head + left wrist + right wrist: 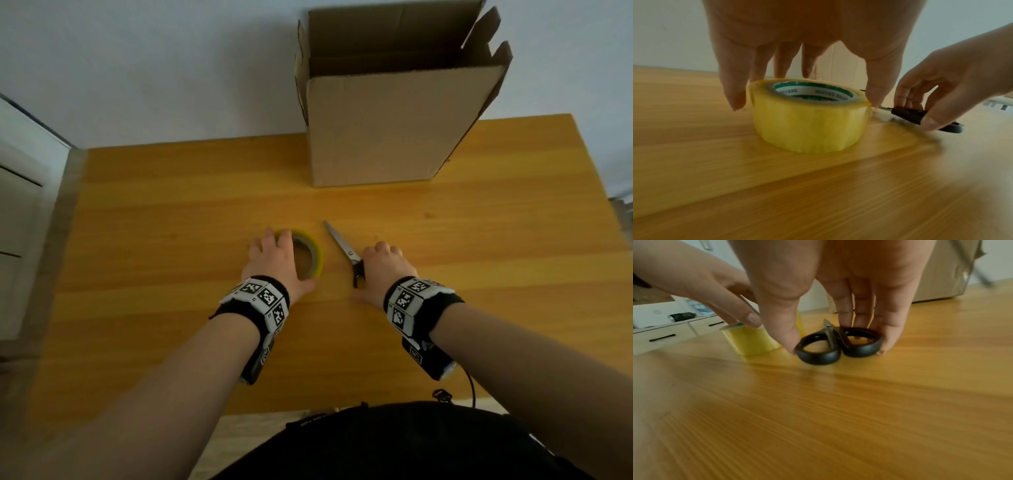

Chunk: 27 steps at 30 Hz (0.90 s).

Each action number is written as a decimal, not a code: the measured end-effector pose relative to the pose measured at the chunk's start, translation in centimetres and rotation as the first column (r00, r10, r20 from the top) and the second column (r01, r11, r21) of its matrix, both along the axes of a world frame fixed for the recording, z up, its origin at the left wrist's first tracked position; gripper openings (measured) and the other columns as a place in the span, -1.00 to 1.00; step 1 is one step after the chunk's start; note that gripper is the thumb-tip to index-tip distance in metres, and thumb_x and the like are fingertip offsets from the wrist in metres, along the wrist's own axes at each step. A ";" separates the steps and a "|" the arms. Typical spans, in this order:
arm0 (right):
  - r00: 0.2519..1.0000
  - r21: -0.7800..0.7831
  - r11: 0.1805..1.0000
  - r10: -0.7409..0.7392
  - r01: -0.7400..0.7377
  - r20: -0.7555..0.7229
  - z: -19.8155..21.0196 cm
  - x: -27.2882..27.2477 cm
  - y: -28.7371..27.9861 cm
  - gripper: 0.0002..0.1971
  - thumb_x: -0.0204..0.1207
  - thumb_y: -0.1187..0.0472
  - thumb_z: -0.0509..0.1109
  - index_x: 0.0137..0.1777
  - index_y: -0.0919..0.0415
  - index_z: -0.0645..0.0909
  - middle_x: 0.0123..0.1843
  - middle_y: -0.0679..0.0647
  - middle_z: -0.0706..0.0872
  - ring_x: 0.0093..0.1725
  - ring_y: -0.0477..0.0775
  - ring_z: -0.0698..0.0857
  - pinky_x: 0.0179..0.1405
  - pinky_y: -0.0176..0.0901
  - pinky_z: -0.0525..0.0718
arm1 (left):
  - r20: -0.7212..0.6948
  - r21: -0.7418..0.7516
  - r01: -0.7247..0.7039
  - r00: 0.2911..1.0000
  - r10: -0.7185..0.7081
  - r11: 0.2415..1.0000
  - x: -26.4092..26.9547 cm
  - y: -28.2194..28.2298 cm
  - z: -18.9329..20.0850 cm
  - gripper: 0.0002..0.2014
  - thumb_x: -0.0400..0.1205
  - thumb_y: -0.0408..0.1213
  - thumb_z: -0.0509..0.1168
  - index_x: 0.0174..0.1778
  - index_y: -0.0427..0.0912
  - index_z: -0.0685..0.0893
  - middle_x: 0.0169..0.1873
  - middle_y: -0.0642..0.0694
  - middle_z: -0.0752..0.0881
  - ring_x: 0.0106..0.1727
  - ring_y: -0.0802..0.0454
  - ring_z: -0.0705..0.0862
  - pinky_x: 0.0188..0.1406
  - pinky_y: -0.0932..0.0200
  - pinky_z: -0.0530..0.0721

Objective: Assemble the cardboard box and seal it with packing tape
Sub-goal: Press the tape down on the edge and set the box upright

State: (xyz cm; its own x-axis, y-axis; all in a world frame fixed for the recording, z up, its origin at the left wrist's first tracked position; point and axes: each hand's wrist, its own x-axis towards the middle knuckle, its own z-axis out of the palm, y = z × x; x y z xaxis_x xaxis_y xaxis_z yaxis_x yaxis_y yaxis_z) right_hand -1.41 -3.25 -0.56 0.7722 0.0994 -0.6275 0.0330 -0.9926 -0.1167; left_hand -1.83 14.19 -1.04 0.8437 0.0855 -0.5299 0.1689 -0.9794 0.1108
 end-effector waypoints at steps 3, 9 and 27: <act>0.999 0.015 0.999 0.028 -0.028 0.019 0.1 0.7 1.8 -0.27 0.35 -0.13 0.47 0.42 0.20 0.31 0.34 0.14 0.39 0.35 0.19 0.39 0.20 0.04 0.60 | 0.015 -0.018 -0.044 0.999 0.044 0.999 0.2 1.4 0.1 0.00 0.36 0.22 0.40 0.58 -0.04 0.00 0.61 -0.18 -0.03 0.60 -0.27 0.03 0.42 -0.15 0.39; 0.995 0.028 0.997 0.068 -0.070 0.067 0.3 3.7 6.0 -0.30 0.33 -0.15 0.46 0.37 0.19 0.34 0.29 0.11 0.43 0.28 0.15 0.44 0.10 0.02 0.62 | 0.080 -0.040 -0.154 0.984 0.157 0.987 2.3 5.4 0.5 -0.13 0.34 0.15 0.45 0.46 -0.12 0.21 0.49 -0.26 0.16 0.47 -0.24 0.27 0.31 -0.05 0.45; 0.968 -0.013 0.992 0.127 -0.128 0.216 -0.5 9.0 11.2 -0.38 0.48 -0.20 0.28 0.41 0.17 0.34 0.33 0.14 0.48 0.34 0.16 0.47 0.07 0.00 0.59 | 0.135 -0.021 -0.047 0.990 0.050 0.999 6.9 8.9 0.2 -0.10 0.36 0.16 0.42 0.51 -0.12 0.17 0.58 -0.25 0.08 0.59 -0.28 0.07 0.53 -0.17 0.22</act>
State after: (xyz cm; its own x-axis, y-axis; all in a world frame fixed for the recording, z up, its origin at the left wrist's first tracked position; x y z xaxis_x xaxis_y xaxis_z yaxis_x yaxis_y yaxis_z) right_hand 7.60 7.96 -1.07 0.8704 0.2063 -0.4470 0.1838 -0.9785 -0.0937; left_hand 5.10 23.10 -0.85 0.9031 0.1194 -0.4125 0.1981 -0.9681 0.1535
